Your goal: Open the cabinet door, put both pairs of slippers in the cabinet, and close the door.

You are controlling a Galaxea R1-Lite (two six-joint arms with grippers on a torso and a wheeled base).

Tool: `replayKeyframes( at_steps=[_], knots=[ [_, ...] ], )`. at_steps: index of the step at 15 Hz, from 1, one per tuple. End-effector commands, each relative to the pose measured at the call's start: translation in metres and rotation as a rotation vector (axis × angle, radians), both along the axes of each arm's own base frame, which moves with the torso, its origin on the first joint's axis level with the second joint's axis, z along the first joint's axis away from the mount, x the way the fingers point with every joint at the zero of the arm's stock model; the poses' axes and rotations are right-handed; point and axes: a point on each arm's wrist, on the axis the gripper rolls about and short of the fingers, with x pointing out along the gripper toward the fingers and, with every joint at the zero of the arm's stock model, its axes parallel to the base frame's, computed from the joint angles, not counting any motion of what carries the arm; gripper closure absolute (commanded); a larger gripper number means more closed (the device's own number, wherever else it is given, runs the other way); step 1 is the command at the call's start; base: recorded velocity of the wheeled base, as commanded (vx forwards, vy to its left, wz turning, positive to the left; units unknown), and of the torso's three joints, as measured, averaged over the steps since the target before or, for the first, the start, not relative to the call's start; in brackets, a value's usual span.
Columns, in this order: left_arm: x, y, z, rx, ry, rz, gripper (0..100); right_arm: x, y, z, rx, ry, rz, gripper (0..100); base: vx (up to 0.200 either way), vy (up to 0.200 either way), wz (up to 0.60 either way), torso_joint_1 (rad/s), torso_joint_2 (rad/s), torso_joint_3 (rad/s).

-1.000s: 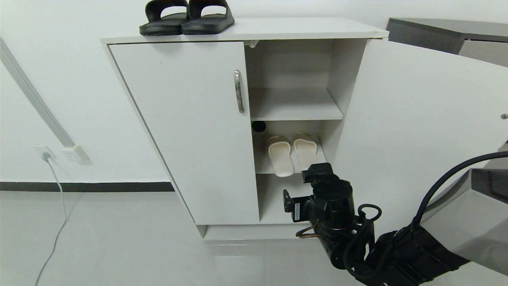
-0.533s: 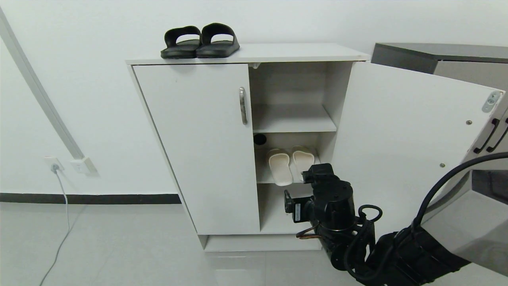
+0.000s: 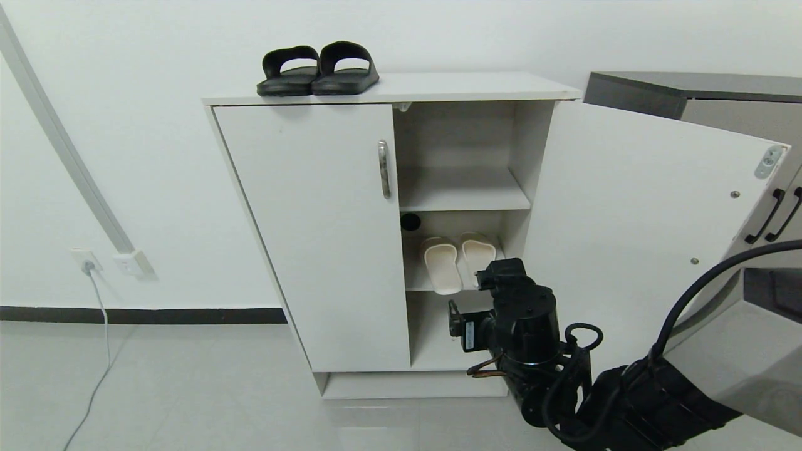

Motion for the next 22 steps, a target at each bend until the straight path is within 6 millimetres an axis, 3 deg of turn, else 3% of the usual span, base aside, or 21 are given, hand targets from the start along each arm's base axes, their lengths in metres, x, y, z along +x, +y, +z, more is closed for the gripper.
replayKeyframes(
  at_steps=[1,22],
  knots=[
    [0.0,0.0,-0.0001,0.0,0.001,0.0,100,0.0002,0.0004,-0.0011,-0.002,0.002,0.0,0,0.0,0.0,0.0,0.0,0.0,0.0],
    [0.0,0.0,-0.0001,-0.003,0.001,0.0,100,-0.0047,-0.0009,-0.009,-0.02,0.023,0.008,0,0.0,0.19,0.0,0.004,0.0,0.001]
  ],
)
